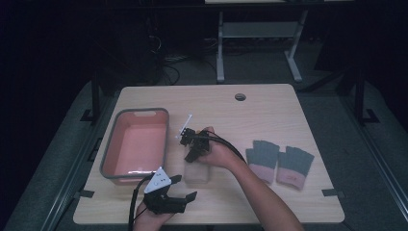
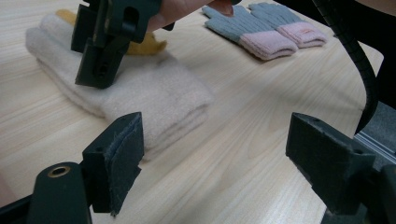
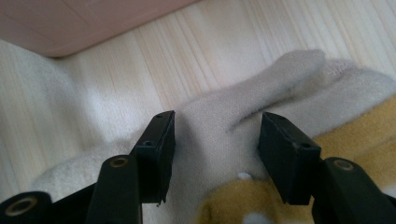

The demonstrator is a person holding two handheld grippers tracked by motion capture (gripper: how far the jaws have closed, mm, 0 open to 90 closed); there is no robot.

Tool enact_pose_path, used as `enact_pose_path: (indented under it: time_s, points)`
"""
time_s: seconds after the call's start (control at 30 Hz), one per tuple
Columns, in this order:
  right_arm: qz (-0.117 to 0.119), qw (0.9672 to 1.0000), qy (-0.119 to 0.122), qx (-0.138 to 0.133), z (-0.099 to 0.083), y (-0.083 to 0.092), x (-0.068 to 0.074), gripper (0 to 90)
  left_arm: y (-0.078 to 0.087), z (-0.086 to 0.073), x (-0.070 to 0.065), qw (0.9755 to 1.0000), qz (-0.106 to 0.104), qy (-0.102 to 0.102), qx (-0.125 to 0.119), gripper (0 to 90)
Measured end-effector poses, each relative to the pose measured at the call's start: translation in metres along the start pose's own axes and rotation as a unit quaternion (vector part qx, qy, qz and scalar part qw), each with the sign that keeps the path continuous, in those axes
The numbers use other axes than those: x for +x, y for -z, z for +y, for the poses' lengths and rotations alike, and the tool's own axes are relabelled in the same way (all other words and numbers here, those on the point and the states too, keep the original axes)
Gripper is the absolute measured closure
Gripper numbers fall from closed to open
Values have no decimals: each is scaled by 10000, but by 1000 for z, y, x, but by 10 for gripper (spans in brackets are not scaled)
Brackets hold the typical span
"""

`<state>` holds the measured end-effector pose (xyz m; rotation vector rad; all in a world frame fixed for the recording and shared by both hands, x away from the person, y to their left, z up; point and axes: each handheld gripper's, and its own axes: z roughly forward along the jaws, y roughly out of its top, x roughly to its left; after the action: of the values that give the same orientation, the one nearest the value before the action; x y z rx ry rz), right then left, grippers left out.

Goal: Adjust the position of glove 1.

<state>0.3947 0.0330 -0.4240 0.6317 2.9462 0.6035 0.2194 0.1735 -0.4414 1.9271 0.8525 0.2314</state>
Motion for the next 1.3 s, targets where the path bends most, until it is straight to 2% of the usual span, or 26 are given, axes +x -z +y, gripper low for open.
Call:
enact_pose_path:
  time_s: [0.13,0.4,0.7,0.93,1.0,1.03,1.13,1.17,1.2,1.23,1.27,1.3]
  points:
    - [-35,10000,52,54,-4,2,-1,457,0,0,-1,10000,-16,1,-15,193]
    - [-37,9999,-126,72,-20,9,-6,461,-3,1,-2,10000,-55,33,7,193]
    - [7,9998,-159,73,-41,18,-14,454,-11,3,-6,9998,-157,33,83,193]
    - [-25,9996,-265,60,-56,24,-19,452,-22,5,-8,9996,-118,-103,232,193]
    - [-33,9994,-338,23,-59,26,-20,445,-24,5,-6,9995,-82,-127,293,192]
    - [10,9988,-476,-97,-62,29,-19,425,-26,6,-4,9995,-79,-63,302,193]
    - [44,9980,-583,-248,-65,33,-18,406,-28,7,-3,9995,-70,-25,307,193]
    - [103,9966,-701,-410,-71,37,-18,392,-29,9,-2,9994,-94,12,341,193]
    - [103,9966,-701,-410,-71,37,-18,392,-29,9,-2,9994,-94,12,341,192]
    - [61,9949,-848,-534,-77,42,-17,387,-31,10,-3,9994,-96,8,345,193]
    - [61,9949,-848,-534,-77,42,-17,387,-32,12,-3,9993,-117,21,348,193]
    - [51,9936,-940,-626,-80,45,-16,384,-33,13,-3,9992,-162,46,363,193]
